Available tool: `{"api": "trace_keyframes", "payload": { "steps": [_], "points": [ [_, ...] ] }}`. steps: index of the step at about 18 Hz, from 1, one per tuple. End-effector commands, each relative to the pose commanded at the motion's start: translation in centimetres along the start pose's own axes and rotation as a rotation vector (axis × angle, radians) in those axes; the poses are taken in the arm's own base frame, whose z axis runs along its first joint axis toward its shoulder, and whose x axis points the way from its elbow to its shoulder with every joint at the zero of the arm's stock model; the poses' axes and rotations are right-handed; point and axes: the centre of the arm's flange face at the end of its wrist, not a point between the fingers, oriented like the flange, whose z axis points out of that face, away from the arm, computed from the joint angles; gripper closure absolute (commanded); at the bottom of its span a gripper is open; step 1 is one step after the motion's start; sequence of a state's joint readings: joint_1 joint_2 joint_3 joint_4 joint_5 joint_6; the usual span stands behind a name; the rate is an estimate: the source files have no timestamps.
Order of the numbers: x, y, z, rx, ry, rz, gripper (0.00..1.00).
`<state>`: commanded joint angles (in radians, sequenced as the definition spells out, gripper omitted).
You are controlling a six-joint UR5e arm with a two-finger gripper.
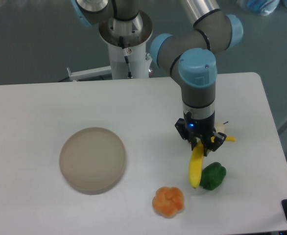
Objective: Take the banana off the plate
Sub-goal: 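Lift the banana off the plate and carry it toward the green pepper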
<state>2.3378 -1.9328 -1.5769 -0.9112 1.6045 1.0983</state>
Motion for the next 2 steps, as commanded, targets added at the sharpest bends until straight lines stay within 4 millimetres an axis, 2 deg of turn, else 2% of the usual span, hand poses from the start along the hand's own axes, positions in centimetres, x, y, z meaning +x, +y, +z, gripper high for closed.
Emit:
{"api": "trace_keyframes", "payload": {
  "steps": [2],
  "points": [
    [0.22,-0.01,0.19,-0.002,0.006,0.002,0.75]
  ]
}}
